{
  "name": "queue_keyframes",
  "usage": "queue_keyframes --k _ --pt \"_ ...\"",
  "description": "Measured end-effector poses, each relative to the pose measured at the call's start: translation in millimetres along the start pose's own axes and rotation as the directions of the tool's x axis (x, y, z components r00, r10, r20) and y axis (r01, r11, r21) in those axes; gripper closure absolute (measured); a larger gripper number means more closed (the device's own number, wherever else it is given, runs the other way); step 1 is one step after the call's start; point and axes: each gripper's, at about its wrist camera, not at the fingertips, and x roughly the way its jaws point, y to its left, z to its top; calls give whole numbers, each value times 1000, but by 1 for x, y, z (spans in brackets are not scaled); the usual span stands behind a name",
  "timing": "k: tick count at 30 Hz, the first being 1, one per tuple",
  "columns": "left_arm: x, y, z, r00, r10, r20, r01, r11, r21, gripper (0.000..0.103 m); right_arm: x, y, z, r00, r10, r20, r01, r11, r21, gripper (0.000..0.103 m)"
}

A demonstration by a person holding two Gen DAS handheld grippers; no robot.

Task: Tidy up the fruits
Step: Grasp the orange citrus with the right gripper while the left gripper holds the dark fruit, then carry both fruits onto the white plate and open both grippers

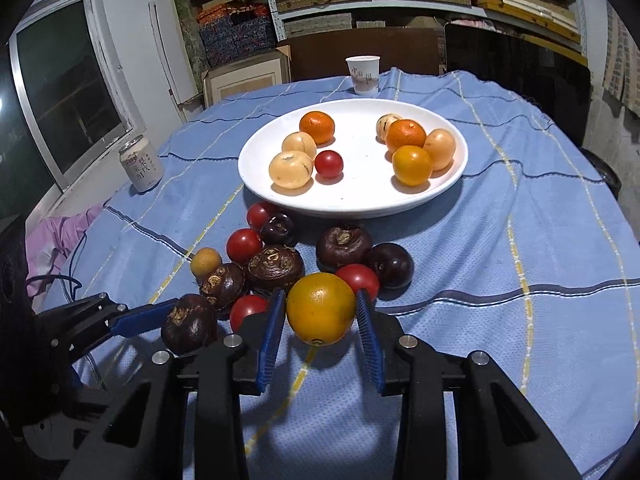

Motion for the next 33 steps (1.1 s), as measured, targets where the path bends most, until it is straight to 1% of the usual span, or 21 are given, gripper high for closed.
queue_keyframes --k 5,10,18,22,25,28,33 --pt "-2 1 0 1000 5 9 -5 1000 -6 56 -6 -7 -5 1000 -11 7 11 1000 5 66" --pt "-4 3 0 1000 8 20 -8 1000 -14 56 -11 -13 -8 1000 -7 15 6 1000 19 66" --pt "-9 7 -1 999 20 32 -19 999 -34 56 -20 -14 -9 999 7 40 -8 1000 10 66" --pt "-11 13 4 999 47 25 -46 998 -38 56 -27 -21 -9 999 3 50 -3 1000 15 66" --pt "-14 16 14 998 61 33 -59 998 -33 56 -30 -26 -1 998 -7 62 6 1000 15 66" --pt "-15 13 30 996 74 44 -74 997 -1 56 -34 -30 11 997 -4 79 3 1000 18 66" --pt "-11 11 63 993 97 68 -101 994 50 56 -40 -32 49 993 -3 116 3 1000 0 66"
